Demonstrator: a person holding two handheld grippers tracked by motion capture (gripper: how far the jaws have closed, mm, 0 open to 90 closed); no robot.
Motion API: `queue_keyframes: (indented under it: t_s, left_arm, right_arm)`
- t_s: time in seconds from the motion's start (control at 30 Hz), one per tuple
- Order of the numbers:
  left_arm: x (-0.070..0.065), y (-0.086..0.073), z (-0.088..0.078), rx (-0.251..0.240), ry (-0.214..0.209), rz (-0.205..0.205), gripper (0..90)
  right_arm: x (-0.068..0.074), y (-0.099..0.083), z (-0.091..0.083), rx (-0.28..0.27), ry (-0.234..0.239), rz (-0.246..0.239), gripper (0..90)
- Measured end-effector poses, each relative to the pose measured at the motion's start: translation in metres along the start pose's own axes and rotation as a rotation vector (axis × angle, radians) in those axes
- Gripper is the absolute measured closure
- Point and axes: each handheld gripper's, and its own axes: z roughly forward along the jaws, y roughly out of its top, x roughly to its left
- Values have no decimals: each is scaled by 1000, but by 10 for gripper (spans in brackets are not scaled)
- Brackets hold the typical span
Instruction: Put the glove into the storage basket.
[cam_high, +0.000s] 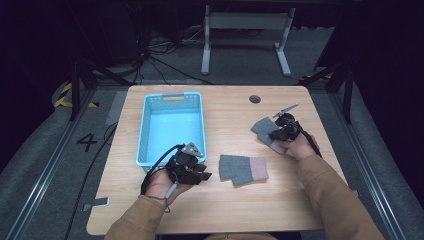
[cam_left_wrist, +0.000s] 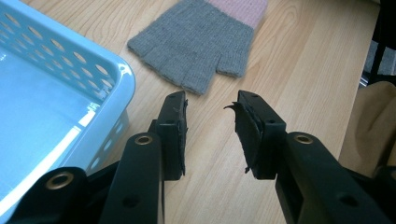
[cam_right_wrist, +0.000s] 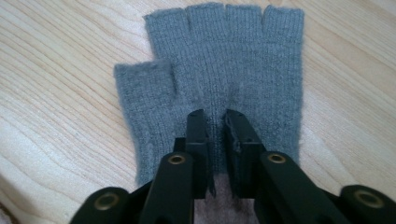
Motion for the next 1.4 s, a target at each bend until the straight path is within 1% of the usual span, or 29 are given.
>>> queue_keyframes:
  t_s: [0.07, 0.17, 0.23, 0.27, 0.3, 0.33, 0.37, 0.5, 0.57, 0.6, 0.63, 0.67, 0.7, 0.73, 0.8, 0.87, 0.9, 0.93, 1.07, 1.13, 1.17, 1.27, 1.3, 1.33, 1.37, 1.4]
  left_arm:
    - [0, 0, 0, 0, 0, -1, 641]
    - [0, 0, 0, -1, 2, -5, 641]
    - [1, 0, 0, -3, 7, -6, 630]
    - [1, 0, 0, -3, 7, -6, 624]
    - [1, 0, 0, -5, 10, -9, 619]
    - [1, 0, 0, -5, 10, -9, 614]
    - [1, -1, 0, -6, 13, -9, 610]
    - [1, 0, 0, -4, 18, -6, 601]
    - [0, 0, 0, 0, 18, -5, 593]
    - [0, 0, 0, 0, 18, -5, 591]
    - [-1, 0, 1, -2, 19, -7, 590]
    - [-1, 0, 1, -2, 19, -7, 589]
    - [0, 0, 1, -1, 19, -3, 587]
    - [0, 0, 1, -1, 19, -3, 585]
    - [0, 0, 2, 3, 11, -1, 582]
    - [-1, 0, 3, 8, 13, 4, 580]
    - [-1, 0, 3, 10, 9, 5, 581]
    - [-1, 0, 3, 10, 10, 6, 582]
    - [-2, 0, 3, 10, 5, 7, 581]
    - [-2, 0, 3, 14, 5, 9, 580]
    - [-2, 0, 4, 24, 3, 11, 577]
    - [-2, 0, 4, 24, 11, 10, 572]
    - [-2, 0, 5, 23, 11, 11, 571]
    - [-2, 0, 5, 23, 11, 11, 570]
    - [-2, 0, 4, 23, 11, 13, 568]
    - [-2, 0, 4, 23, 10, 14, 568]
  right_arm:
    - [-1, 0, -1, -1, -4, 3, 849]
    - [-1, 0, -3, -6, -6, 4, 851]
    - [-2, 0, -8, -23, -5, 16, 852]
    - [-2, 0, -8, -23, -5, 16, 852]
    - [-1, 0, -13, -39, -2, 14, 852]
    - [-1, 0, -13, -39, -2, 14, 852]
    - [0, 0, -20, -53, 5, 9, 852]
    - [2, 1, -35, -87, 22, 2, 851]
    - [5, 1, -42, -107, 25, -12, 851]
    - [5, 1, -42, -107, 25, -12, 851]
    - [9, 1, -49, -121, 32, -31, 851]
    - [9, 1, -49, -121, 32, -31, 851]
    - [13, 1, -55, -131, 40, -46, 850]
    - [13, 1, -55, -131, 40, -46, 850]
    - [18, 2, -61, -139, 52, -63, 849]
    - [23, 3, -67, -145, 65, -83, 849]
    - [29, 4, -72, -153, 78, -108, 848]
    - [31, 4, -74, -157, 84, -118, 848]
    - [41, 4, -81, -165, 111, -157, 848]
    - [43, 4, -82, -165, 118, -165, 847]
    - [49, 4, -85, -167, 126, -181, 847]
    - [57, 4, -89, -169, 152, -217, 847]
    - [60, 4, -90, -170, 159, -226, 848]
    - [60, 4, -90, -170, 159, -226, 848]
    - [66, 4, -92, -172, 176, -247, 847]
    - [66, 4, -92, -172, 176, -247, 847]
